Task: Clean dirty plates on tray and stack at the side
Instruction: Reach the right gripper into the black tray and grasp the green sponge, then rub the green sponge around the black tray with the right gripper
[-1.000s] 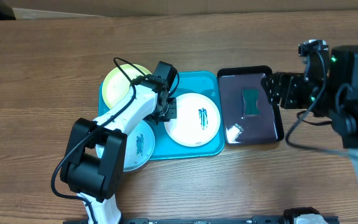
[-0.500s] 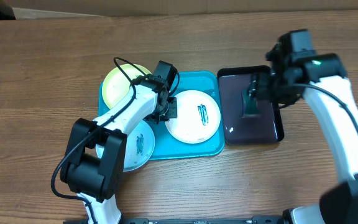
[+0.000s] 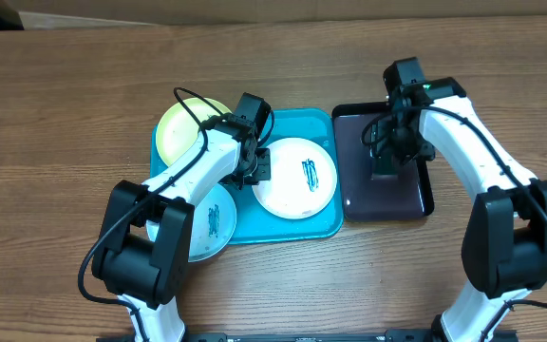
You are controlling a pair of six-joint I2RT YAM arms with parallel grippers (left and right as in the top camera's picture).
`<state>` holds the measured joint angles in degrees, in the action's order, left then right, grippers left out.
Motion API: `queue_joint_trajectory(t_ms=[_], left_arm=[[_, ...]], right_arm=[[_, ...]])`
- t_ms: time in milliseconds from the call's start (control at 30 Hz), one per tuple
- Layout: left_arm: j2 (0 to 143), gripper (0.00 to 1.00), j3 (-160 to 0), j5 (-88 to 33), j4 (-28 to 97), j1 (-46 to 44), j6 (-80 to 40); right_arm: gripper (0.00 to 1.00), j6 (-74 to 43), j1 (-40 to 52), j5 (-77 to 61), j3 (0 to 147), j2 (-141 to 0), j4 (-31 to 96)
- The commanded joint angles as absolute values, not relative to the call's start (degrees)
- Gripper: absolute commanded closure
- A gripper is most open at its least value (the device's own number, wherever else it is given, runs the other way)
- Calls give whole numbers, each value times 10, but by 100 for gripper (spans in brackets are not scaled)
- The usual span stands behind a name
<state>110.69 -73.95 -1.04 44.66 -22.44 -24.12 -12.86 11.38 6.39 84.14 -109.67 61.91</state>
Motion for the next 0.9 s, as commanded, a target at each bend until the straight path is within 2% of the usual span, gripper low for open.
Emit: queue_joint_trajectory(t_ms=[0, 233, 400, 433, 467, 500, 533, 567, 667, 700, 733, 767, 800, 867], left_arm=[[1113, 93, -735, -11, 445, -225, -251], [1113, 92, -735, -11, 444, -225, -251], [1113, 92, -735, -11, 444, -225, -251], [1113, 91, -735, -11, 444, -225, -251], [1113, 91, -735, -11, 444, -225, -251], [1113, 91, -735, -11, 444, -225, -251], [1113, 91, -735, -11, 444, -225, -251], [1113, 91, -735, -11, 444, -225, -251], [1113, 91, -735, -11, 444, -225, -251], [1113, 91, -735, -11, 444, -225, -251], [1113, 91, -735, -11, 443, -225, -251], [1113, 91, -735, -11, 443, -225, -251], [1113, 91, -735, -11, 443, -225, -251], [1113, 91, -735, -11, 443, -225, -251]], right_arm=[[26, -133, 114, 70, 818, -1112, 593], [27, -134, 114, 22, 768, -1112, 528], [32, -133, 114, 22, 734, -1112, 494], [37, -133, 114, 22, 726, -1112, 489], [52, -133, 114, 22, 720, -1112, 486], [69, -133, 114, 22, 715, -1112, 486], [92, -133, 114, 22, 714, -1112, 487], [96, -133, 114, 22, 713, -1112, 492], [96, -132, 114, 19, 718, -1112, 514], [96, -131, 114, 15, 724, -1112, 527], [74, -131, 114, 12, 733, -1112, 543], [35, -131, 114, 11, 742, -1112, 555], [25, -131, 114, 12, 753, -1112, 568], [22, -131, 114, 12, 770, -1112, 580]])
